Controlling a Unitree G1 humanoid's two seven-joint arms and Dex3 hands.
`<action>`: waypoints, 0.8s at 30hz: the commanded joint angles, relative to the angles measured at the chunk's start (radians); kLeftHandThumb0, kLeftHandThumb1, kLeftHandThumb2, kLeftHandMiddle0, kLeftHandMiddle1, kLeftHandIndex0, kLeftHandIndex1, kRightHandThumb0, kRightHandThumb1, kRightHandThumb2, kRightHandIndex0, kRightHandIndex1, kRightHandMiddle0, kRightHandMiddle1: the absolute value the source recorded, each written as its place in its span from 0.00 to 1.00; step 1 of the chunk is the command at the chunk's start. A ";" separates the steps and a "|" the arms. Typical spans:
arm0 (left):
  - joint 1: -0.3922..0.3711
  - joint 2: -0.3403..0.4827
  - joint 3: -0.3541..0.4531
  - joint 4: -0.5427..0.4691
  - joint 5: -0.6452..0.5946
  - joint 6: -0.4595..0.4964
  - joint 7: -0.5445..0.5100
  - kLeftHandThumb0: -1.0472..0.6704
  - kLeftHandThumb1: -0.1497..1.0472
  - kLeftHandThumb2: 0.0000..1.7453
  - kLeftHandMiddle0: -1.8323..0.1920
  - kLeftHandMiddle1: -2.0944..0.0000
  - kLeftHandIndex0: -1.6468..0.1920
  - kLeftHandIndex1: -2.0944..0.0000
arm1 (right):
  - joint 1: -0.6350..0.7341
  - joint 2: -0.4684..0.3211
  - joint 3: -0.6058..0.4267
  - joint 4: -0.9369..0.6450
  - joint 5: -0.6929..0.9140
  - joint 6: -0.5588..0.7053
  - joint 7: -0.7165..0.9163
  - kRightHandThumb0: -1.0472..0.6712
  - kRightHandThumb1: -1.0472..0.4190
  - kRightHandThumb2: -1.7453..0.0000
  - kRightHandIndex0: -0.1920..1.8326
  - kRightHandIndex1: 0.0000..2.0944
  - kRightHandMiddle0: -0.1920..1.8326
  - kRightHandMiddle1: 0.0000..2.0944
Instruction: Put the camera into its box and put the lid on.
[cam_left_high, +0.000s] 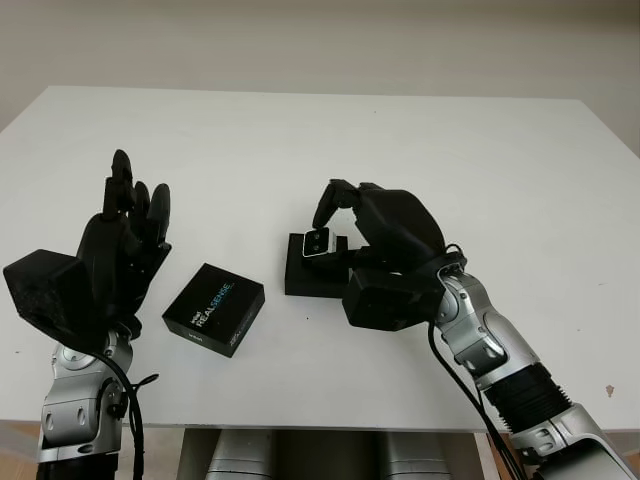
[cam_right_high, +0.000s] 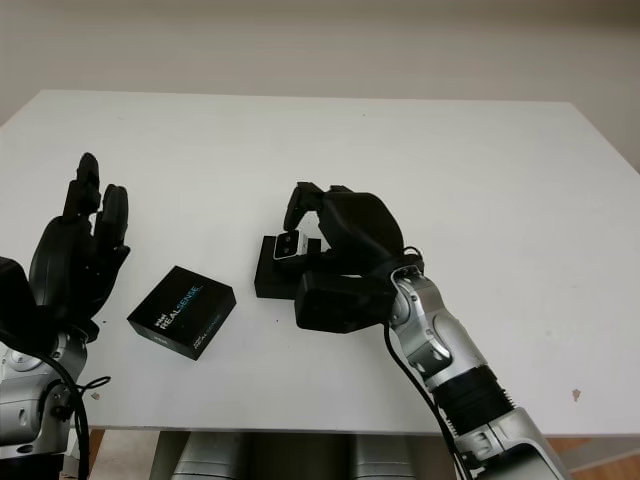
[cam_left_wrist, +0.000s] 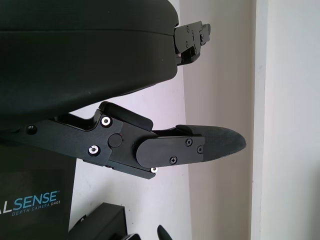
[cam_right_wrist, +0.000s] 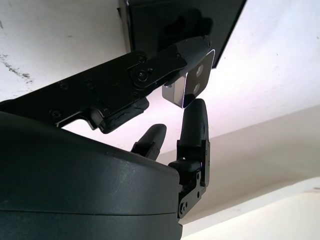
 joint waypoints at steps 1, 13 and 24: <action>0.001 0.010 0.005 -0.015 0.001 0.001 -0.001 0.22 1.00 0.26 0.99 0.97 1.00 0.99 | -0.018 0.016 -0.025 -0.007 0.037 -0.001 0.009 0.40 0.08 0.97 0.25 0.34 0.30 0.80; 0.003 0.011 0.011 -0.023 -0.002 0.014 -0.001 0.21 1.00 0.26 0.99 0.97 1.00 0.99 | -0.007 0.066 -0.127 -0.057 0.263 0.105 0.154 0.41 0.07 0.97 0.22 0.30 0.25 0.80; 0.001 0.014 0.014 -0.018 -0.001 0.013 -0.007 0.21 1.00 0.26 0.99 0.97 1.00 0.99 | -0.009 0.064 -0.168 -0.026 0.390 0.151 0.249 0.37 0.07 0.97 0.21 0.22 0.25 0.83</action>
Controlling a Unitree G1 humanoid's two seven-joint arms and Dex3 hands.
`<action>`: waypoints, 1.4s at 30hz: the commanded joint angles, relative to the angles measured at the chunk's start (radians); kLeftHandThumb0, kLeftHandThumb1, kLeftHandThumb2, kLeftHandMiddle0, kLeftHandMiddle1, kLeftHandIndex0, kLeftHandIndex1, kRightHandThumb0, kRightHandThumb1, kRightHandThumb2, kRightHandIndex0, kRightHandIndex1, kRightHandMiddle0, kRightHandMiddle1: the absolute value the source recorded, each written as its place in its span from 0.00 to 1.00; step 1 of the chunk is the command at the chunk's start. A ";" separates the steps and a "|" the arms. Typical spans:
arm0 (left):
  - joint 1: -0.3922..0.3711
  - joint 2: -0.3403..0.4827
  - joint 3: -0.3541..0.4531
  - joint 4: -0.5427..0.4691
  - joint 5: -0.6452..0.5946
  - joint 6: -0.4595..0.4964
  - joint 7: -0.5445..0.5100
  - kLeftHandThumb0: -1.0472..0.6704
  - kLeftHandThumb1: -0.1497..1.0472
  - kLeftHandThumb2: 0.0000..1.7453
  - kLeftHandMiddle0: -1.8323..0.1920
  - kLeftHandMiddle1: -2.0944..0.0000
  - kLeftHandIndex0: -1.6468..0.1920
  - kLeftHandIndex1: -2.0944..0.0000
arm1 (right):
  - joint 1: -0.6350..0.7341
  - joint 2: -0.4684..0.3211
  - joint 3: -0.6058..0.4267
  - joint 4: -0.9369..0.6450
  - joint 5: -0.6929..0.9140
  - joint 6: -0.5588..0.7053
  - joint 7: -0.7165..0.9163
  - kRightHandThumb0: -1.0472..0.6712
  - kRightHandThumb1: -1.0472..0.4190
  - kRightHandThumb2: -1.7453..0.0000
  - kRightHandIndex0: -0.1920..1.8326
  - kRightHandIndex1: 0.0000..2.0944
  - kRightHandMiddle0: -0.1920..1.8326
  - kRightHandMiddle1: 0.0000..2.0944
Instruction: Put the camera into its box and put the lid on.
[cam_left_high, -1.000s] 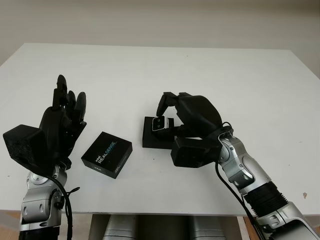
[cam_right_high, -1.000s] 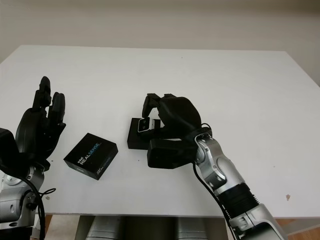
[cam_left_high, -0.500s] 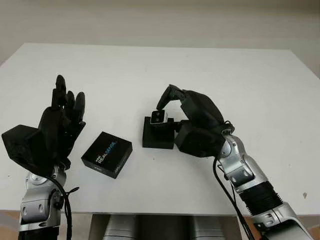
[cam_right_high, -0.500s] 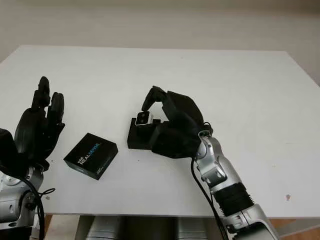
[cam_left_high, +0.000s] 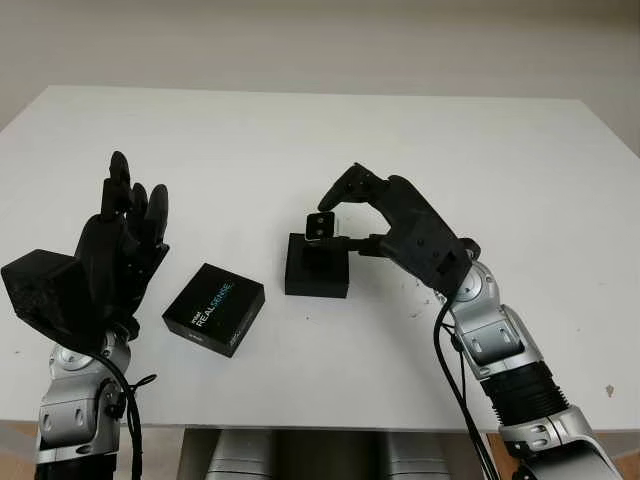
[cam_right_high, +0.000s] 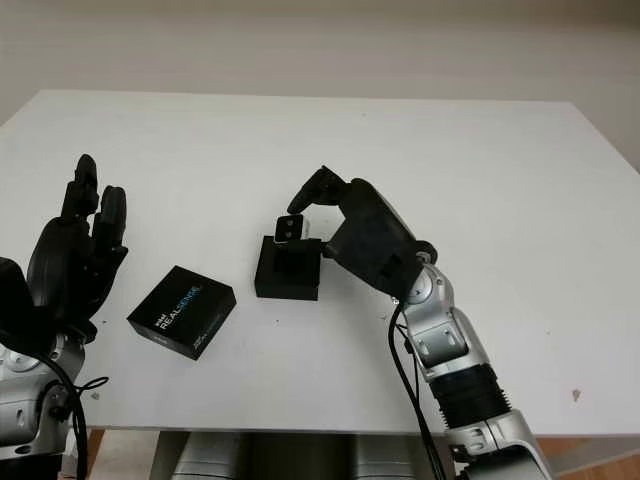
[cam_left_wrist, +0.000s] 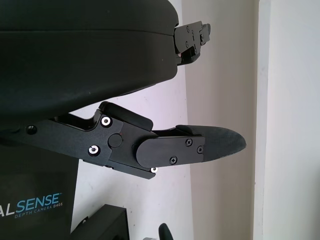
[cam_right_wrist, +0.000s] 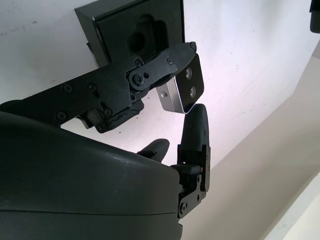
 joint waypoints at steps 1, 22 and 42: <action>-0.001 0.013 0.007 -0.015 -0.005 0.002 -0.005 0.21 1.00 0.26 0.99 0.97 1.00 0.99 | -0.010 -0.001 -0.017 0.011 0.023 -0.001 0.012 0.36 0.07 0.97 0.21 0.22 0.25 0.83; -0.004 0.020 0.006 -0.014 -0.003 0.007 -0.010 0.21 1.00 0.26 1.00 0.98 1.00 0.99 | 0.005 0.042 -0.034 0.104 0.148 -0.009 0.044 0.35 0.07 0.97 0.22 0.13 0.25 0.81; -0.001 0.032 0.010 -0.017 -0.010 0.013 -0.020 0.21 1.00 0.26 1.00 0.97 1.00 0.99 | -0.027 0.083 -0.064 0.205 0.201 -0.018 0.038 0.35 0.06 0.97 0.23 0.08 0.24 0.84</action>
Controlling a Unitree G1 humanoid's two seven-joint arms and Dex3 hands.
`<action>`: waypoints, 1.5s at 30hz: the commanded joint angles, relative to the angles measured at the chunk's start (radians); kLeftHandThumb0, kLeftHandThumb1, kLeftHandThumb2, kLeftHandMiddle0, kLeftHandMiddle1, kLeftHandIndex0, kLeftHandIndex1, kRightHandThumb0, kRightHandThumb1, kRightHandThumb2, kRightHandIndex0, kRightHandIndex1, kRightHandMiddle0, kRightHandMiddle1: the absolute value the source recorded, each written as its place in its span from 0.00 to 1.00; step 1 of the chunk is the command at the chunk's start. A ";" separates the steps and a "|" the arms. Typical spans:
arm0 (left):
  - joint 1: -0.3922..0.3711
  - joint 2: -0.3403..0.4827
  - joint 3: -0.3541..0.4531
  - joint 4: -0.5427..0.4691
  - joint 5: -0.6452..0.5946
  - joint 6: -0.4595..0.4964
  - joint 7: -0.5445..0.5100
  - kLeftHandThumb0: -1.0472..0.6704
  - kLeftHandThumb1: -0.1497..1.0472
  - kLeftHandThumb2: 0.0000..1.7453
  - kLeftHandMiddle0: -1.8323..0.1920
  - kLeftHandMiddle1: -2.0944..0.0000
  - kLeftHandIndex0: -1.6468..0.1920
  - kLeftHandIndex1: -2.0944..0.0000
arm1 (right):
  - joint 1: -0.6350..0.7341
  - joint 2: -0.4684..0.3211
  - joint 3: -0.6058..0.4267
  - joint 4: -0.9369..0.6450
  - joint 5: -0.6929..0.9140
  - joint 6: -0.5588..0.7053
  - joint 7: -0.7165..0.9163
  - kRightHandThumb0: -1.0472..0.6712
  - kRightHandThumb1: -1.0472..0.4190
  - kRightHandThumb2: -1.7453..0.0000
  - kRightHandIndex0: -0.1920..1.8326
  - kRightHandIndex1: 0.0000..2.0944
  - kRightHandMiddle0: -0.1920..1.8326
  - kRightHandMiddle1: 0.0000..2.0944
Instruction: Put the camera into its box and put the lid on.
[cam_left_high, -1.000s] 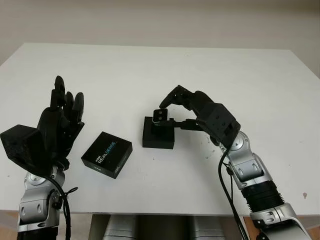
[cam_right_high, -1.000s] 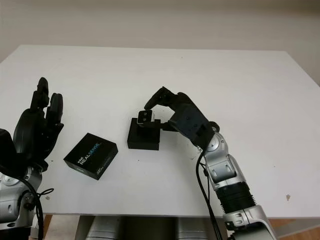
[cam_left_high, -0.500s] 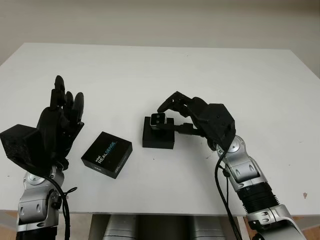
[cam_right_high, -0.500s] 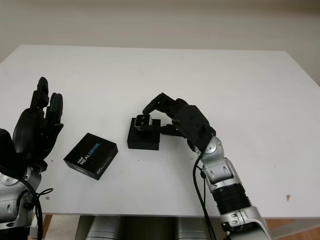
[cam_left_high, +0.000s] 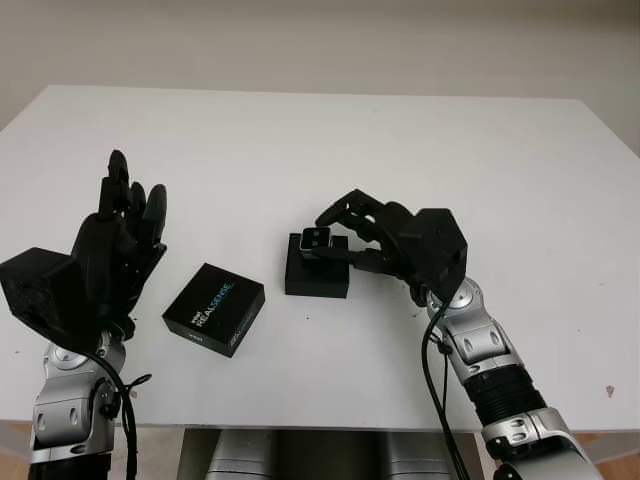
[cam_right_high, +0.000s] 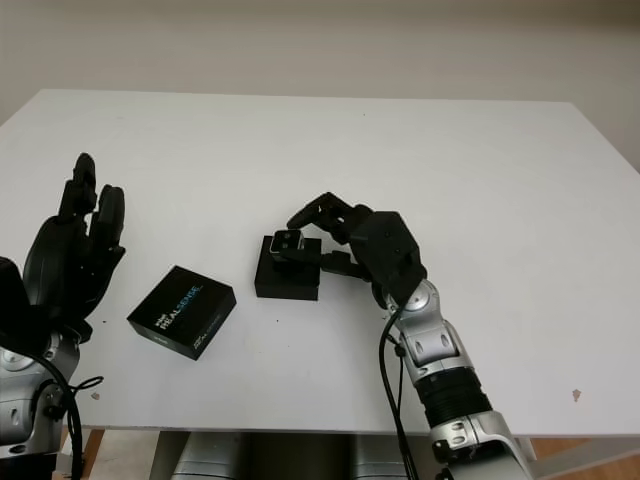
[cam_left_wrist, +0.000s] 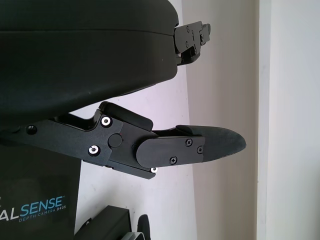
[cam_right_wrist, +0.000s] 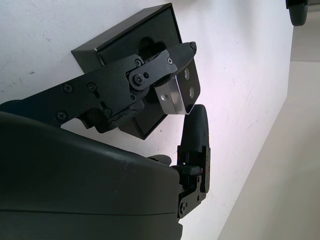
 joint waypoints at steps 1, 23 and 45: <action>0.000 0.011 0.005 -0.019 -0.003 0.003 -0.003 0.21 1.00 0.26 1.00 0.97 1.00 0.99 | -0.022 -0.001 -0.009 -0.005 0.005 0.007 0.005 0.35 0.06 0.97 0.23 0.07 0.24 0.84; 0.006 0.009 0.007 -0.034 -0.005 0.019 -0.002 0.21 1.00 0.26 1.00 0.98 1.00 1.00 | -0.026 -0.026 -0.015 -0.012 0.026 0.051 0.097 0.35 0.06 0.97 0.22 0.04 0.24 0.80; 0.011 0.012 0.006 -0.044 0.005 0.030 0.002 0.21 1.00 0.26 1.00 0.98 1.00 0.99 | -0.029 -0.004 -0.012 0.018 0.027 0.043 0.096 0.36 0.05 0.97 0.22 0.03 0.25 0.80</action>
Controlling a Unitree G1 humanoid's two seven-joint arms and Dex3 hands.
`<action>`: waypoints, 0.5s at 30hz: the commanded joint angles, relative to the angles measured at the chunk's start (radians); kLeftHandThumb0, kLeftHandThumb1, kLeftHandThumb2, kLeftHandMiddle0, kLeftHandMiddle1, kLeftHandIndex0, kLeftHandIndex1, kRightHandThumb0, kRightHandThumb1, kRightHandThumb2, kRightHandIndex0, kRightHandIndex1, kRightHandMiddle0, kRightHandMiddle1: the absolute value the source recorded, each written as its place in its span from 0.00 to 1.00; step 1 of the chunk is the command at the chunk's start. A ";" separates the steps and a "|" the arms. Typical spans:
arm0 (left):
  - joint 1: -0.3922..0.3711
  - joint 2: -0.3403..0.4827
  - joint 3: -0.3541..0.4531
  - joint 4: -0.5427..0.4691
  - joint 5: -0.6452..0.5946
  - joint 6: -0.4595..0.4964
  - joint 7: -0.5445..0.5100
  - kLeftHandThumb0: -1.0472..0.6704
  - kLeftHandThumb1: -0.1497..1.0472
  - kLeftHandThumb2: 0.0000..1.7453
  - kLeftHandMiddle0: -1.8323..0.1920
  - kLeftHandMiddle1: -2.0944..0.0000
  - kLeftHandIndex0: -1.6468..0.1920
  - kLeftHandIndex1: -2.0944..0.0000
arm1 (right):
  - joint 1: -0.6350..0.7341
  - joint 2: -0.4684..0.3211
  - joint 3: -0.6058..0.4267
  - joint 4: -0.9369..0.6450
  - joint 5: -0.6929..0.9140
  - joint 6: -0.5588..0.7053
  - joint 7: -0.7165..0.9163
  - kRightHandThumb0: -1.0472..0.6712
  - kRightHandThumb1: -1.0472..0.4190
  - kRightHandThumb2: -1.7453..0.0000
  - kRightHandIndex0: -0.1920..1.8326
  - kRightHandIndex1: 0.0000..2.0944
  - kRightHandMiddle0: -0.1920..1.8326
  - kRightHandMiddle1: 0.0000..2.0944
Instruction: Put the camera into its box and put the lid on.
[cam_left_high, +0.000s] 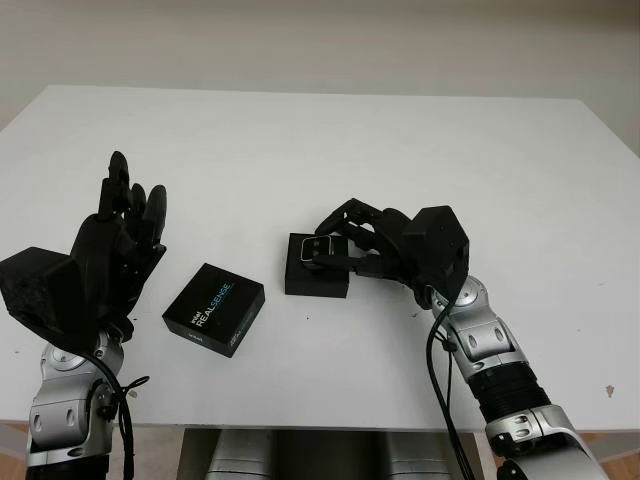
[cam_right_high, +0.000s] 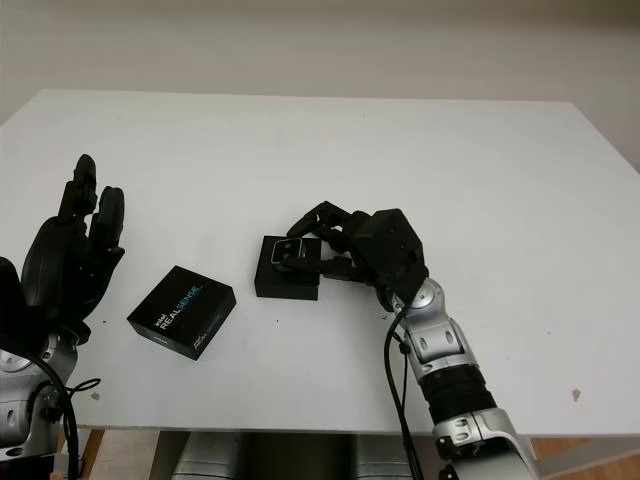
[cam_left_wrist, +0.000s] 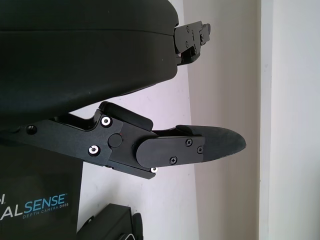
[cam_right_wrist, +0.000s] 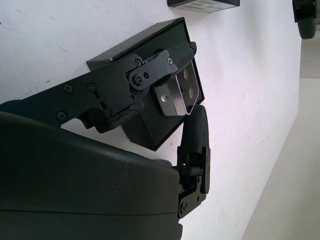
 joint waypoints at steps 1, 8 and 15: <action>0.001 0.009 0.004 -0.016 -0.001 -0.002 -0.001 0.21 1.00 0.26 1.00 0.98 1.00 0.99 | -0.019 0.010 -0.002 -0.006 0.010 0.008 0.002 0.36 0.05 0.97 0.22 0.03 0.24 0.80; -0.002 0.005 0.006 -0.010 -0.008 -0.004 -0.003 0.21 1.00 0.26 1.00 0.98 1.00 1.00 | -0.017 0.018 -0.001 -0.008 0.029 0.018 0.016 0.36 0.05 0.97 0.22 0.03 0.24 0.79; -0.001 0.009 0.006 -0.012 -0.006 -0.004 -0.004 0.20 1.00 0.25 1.00 0.98 1.00 1.00 | -0.018 0.018 0.014 0.006 0.021 0.008 0.017 0.36 0.05 0.97 0.22 0.03 0.24 0.79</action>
